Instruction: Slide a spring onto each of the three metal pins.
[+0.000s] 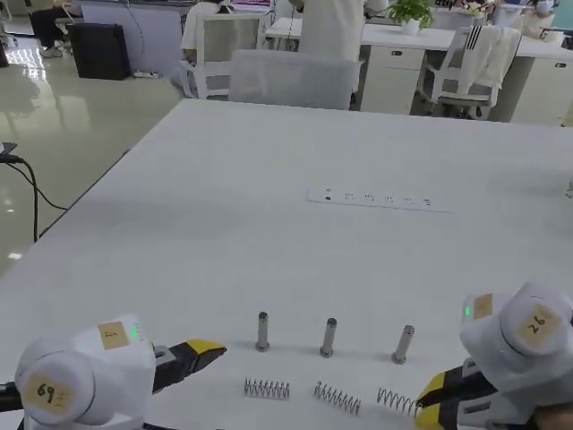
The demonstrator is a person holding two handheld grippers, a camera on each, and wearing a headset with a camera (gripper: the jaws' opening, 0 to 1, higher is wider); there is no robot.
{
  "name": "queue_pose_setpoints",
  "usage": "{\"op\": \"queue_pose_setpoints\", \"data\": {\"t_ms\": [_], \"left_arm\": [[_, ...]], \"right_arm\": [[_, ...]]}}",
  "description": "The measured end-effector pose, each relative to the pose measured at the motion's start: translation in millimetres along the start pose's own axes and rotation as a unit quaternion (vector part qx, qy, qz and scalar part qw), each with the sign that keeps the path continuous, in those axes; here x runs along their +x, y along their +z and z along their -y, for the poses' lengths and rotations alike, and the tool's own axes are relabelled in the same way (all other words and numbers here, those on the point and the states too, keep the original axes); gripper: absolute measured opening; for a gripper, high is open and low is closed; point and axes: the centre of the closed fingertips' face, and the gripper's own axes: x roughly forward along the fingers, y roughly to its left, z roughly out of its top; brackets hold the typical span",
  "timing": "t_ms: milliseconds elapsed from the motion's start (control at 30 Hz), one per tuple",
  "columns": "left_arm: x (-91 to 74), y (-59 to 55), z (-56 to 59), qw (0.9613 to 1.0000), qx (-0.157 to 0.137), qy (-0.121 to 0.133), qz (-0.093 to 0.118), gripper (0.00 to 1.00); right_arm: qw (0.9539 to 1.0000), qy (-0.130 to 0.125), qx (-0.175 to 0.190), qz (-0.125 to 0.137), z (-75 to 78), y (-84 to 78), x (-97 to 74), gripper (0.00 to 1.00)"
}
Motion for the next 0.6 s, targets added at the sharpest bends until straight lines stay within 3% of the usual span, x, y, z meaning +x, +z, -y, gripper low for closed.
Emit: {"op": "queue_pose_setpoints", "data": {"t_ms": [600], "left_arm": [[16.8, 14.1, 27.4, 0.9972, 0.031, -0.067, 0.007, 0.49]], "right_arm": [[0.9973, 0.033, -0.064, 0.013, -18.1, 52.1, -0.1, 0.07]]}}
